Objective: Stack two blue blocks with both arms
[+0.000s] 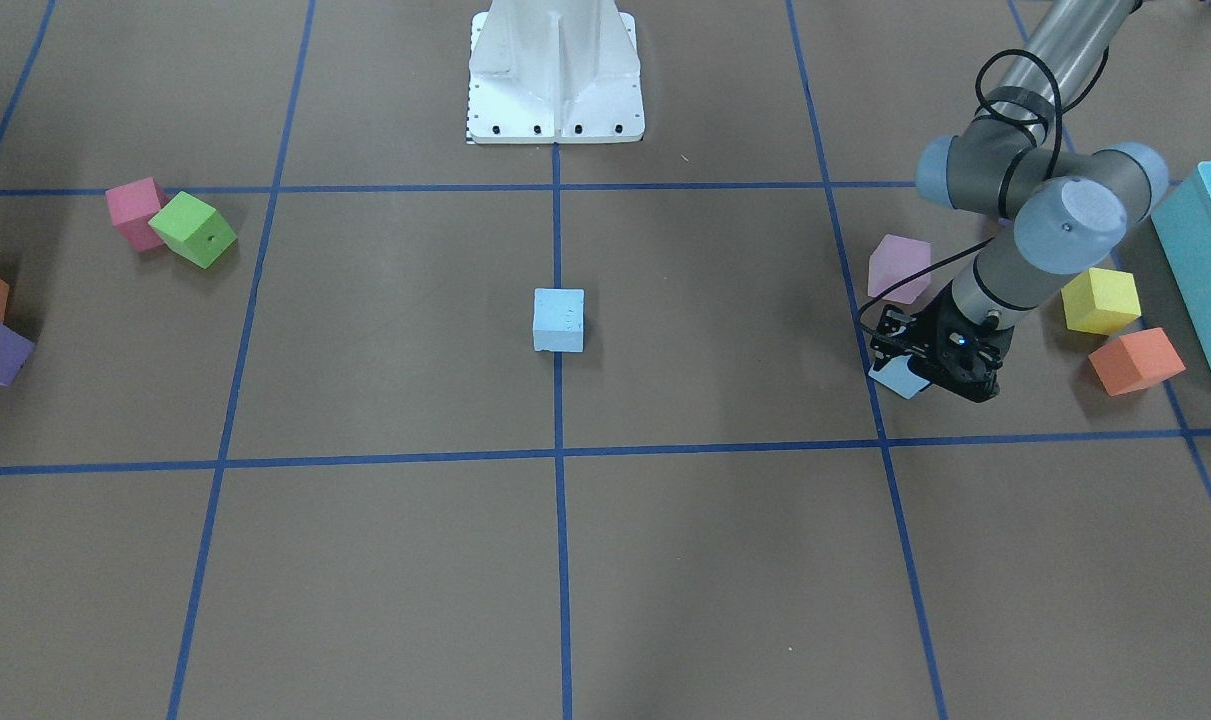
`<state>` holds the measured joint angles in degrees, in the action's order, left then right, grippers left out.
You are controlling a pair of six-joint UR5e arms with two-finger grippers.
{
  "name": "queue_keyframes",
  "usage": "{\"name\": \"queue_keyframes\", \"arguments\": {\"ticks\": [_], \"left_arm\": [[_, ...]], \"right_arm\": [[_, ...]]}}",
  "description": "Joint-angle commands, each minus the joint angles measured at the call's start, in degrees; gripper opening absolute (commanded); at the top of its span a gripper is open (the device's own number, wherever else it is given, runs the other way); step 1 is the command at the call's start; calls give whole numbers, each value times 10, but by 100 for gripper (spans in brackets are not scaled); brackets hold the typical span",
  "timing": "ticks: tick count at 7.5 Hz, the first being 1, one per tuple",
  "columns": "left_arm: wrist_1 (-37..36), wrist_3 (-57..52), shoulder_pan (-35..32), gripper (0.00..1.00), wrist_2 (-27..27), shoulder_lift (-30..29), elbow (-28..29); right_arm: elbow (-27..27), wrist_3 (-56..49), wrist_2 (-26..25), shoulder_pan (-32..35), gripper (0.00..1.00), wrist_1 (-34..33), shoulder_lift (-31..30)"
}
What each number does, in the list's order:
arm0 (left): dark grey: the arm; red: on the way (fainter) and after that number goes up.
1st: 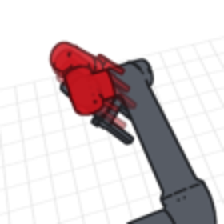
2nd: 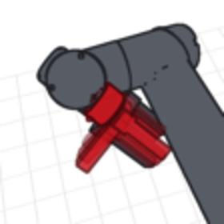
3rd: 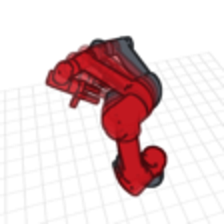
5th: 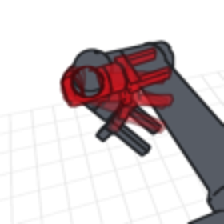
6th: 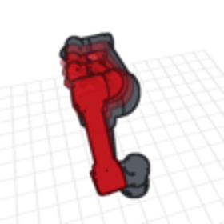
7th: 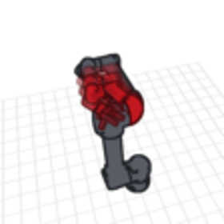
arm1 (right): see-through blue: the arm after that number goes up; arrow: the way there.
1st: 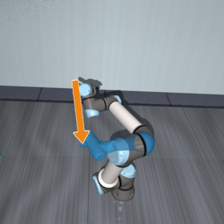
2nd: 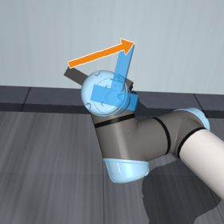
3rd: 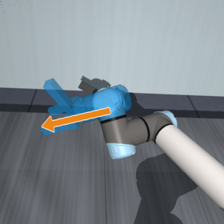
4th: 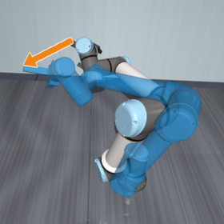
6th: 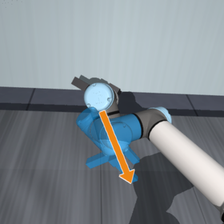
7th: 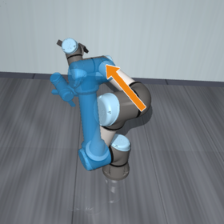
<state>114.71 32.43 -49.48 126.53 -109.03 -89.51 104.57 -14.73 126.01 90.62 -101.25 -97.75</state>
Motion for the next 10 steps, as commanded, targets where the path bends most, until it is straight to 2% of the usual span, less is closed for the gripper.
{"name": "queue_keyframes", "arguments": {"ticks": [1,2,3,5,6,7,10], "left_arm": [[-8,156,28,23,-7,-64,-9],[-19,221,55,24,-37,-97,-10],[-86,256,81,27,-72,-135,-28],[-301,306,119,27,-123,-242,-79],[-334,361,157,27,-171,-283,-71],[-333,376,196,28,-215,-301,-53],[-296,397,202,28,-217,-347,34]], "right_arm": [[-1,0,0,0,100,0,-1],[-1,0,0,0,100,0,-1],[-1,0,0,0,100,0,-2],[-1,0,-1,0,100,0,-2],[-1,0,-1,0,100,0,-2],[-1,0,-2,0,100,0,-2],[-5,0,-1,0,100,0,-5]]}}
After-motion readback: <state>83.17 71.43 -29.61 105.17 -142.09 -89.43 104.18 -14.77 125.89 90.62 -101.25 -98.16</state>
